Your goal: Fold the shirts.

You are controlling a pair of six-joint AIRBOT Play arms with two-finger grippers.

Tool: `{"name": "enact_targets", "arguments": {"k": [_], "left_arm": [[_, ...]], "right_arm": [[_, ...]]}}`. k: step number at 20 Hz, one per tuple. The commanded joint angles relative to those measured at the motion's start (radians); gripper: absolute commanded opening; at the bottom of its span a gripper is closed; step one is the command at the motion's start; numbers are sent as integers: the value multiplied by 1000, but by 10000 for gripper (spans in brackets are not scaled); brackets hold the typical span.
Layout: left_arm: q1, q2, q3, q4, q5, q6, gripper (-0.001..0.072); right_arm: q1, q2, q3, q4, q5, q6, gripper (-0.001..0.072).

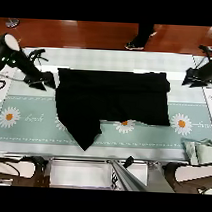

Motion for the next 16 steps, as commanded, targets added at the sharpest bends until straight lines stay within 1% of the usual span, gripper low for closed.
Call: {"name": "enact_targets", "arguments": {"k": [1, 2, 4, 5, 7, 8, 9, 13, 16], "left_arm": [[53, 209, -330, -64, 108, 18, 589], [79, 274, -448, -129, 149, 50, 589], [138, 397, -664, -265, 226, 122, 587], [163, 449, -753, -307, 263, 135, 575], [175, 516, -880, -331, 320, 135, 559], [170, 528, -925, -344, 327, 160, 473], [159, 527, -966, -367, 338, 192, 469], [85, 525, -1058, -512, 457, 205, 470], [1, 525, -1061, -523, 538, 204, 470]], "right_arm": [[-96, 103, -137, 93, -11, -32, 497], [-120, 126, -183, 133, -37, -44, 496], [-151, 153, -249, 155, -71, -58, 495], [-157, 155, -261, 155, -76, -59, 495], [-158, 155, -264, 167, -90, -58, 494], [-158, 155, -264, 186, -98, -58, 494], [-158, 155, -264, 200, -103, -59, 494], [-158, 155, -264, 204, -89, -58, 494], [-158, 155, -264, 205, -84, -58, 490]]}}
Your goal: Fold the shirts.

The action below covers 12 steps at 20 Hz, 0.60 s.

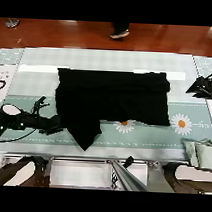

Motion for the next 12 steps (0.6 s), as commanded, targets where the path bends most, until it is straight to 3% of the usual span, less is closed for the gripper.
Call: {"name": "enact_targets", "arguments": {"k": [1, 2, 3, 5, 6, 7, 10, 12], "left_arm": [[-90, 6, -35, -68, 150, 9, 470], [-116, 5, -35, -97, 194, 9, 470], [-142, -1, -35, -126, 228, 9, 419], [-192, -34, -34, -160, 268, 9, 219], [-208, -59, -34, -163, 269, 9, 68], [-211, -78, -34, -163, 263, 9, 23], [-202, -83, -34, -162, 235, 11, 22], [-200, -78, -34, -161, 221, 14, 22]], "right_arm": [[-1, 1, -2, 9, 7, 0, 487], [0, 1, -2, 9, 11, 0, 487], [0, 1, -2, 10, 18, 0, 487], [0, 1, -2, 8, 25, 0, 487], [0, 1, -2, 7, 26, 0, 487], [0, 1, -2, 3, 29, 0, 487], [-11, 1, -35, -106, 58, -4, 487], [-59, 6, -120, -39, 56, -21, 496]]}}
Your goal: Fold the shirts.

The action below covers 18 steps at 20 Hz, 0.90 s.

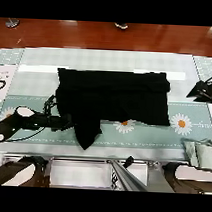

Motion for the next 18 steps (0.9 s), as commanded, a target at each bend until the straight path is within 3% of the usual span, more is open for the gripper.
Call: {"name": "enact_targets", "arguments": {"k": [1, 4, 9, 10, 12, 18], "left_arm": [[-5, -6, -1, -3, -13, 11, 22], [-6, -6, -1, -3, -21, 26, 22], [-6, -6, -1, -3, -21, 26, 22], [-5, -6, -1, -3, -20, 26, 22], [-5, -6, -1, -4, -21, 26, 22], [-5, -6, 0, -4, -19, 26, 22]], "right_arm": [[-64, 15, -125, 74, 5, -42, 497], [-114, 54, -279, 159, -47, -87, 497], [-69, 61, -417, 156, -115, -108, 498], [-52, 61, -433, 160, -121, -108, 552], [-13, 61, -456, 159, -139, -111, 589], [96, 61, -522, 163, -218, -64, 574]]}}
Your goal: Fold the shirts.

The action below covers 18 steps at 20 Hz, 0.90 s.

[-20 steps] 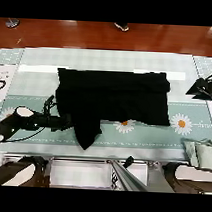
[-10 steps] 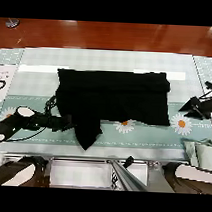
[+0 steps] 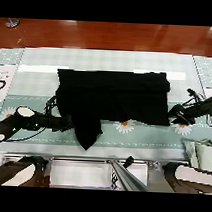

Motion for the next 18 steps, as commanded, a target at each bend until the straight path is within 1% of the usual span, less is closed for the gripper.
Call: {"name": "enact_targets", "arguments": {"k": [1, 2, 3, 4, 5, 6, 7, 10, 11, 14, 16, 18], "left_arm": [[0, 0, 0, -1, 6, 0, 22], [0, 0, 2, -1, 12, 1, 22], [3, 0, 6, -1, 17, 9, 22], [10, 0, 15, 0, 14, 17, 22], [26, 0, 32, 0, 2, 34, 22], [45, 4, 56, 0, -17, 55, 22], [72, 15, 92, 0, -45, 68, 22], [160, 64, 247, 0, -113, 89, 22], [185, 75, 304, 0, -114, 89, 22], [225, 65, 481, -1, -85, 89, 22], [222, 34, 565, -14, -51, 89, 22], [208, -35, 637, -25, -39, 89, 22]], "right_arm": [[73, 1, -47, 6, -42, 20, 567], [99, 1, -52, 6, -43, 18, 487], [118, 1, -50, 5, -45, 14, 386], [126, 1, -46, 5, -42, 14, 224], [128, 6, -34, 6, -34, 14, 95], [128, 21, -14, 3, -30, 14, 50], [128, 49, 17, 3, -35, 13, 22], [128, 140, 151, 6, -95, 18, 20], [129, 161, 206, 12, -125, 23, 19], [129, 170, 329, 95, -220, 39, 19], [129, 165, 339, 163, -327, 51, 19], [129, 122, 339, 214, -370, 57, 19]]}}
